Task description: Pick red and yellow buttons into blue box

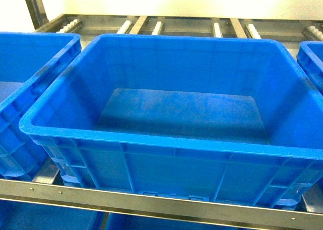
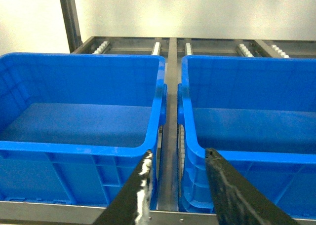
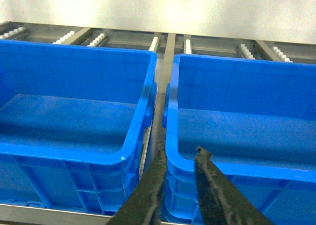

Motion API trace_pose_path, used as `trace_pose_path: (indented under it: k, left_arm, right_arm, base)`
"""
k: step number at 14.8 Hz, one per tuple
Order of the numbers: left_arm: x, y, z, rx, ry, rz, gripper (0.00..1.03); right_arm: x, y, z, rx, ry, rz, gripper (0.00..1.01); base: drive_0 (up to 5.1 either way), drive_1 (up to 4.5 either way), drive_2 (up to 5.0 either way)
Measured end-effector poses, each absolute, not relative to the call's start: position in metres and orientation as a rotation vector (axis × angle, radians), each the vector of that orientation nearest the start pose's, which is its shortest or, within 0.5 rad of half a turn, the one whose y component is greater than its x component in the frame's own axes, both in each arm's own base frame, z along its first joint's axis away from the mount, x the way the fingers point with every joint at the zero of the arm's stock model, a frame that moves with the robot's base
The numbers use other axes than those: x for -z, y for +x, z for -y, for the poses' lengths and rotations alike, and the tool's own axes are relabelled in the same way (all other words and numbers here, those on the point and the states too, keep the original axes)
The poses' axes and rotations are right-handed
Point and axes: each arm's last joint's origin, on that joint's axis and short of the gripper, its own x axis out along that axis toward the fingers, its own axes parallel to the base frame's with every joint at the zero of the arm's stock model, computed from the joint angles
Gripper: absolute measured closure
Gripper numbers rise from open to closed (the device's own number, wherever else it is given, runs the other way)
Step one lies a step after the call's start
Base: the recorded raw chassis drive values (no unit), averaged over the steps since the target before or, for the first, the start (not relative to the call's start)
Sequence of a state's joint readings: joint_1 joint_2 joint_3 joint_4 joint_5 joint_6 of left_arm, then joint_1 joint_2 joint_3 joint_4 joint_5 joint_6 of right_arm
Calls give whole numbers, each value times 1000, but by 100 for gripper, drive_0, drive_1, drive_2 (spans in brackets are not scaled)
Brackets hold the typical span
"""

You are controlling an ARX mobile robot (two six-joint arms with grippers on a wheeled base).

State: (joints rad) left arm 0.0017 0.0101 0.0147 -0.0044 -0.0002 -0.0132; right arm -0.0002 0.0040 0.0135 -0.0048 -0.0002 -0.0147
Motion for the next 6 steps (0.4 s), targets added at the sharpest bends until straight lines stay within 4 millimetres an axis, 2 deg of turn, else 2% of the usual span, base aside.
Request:
trace_pose_path:
  k: [6]
  left_arm:
    - [-167, 97, 0, -2, -12, 0, 3]
  right_arm:
    - [-167, 97, 0, 0, -15, 5, 14]
  base:
    - [0, 0, 0]
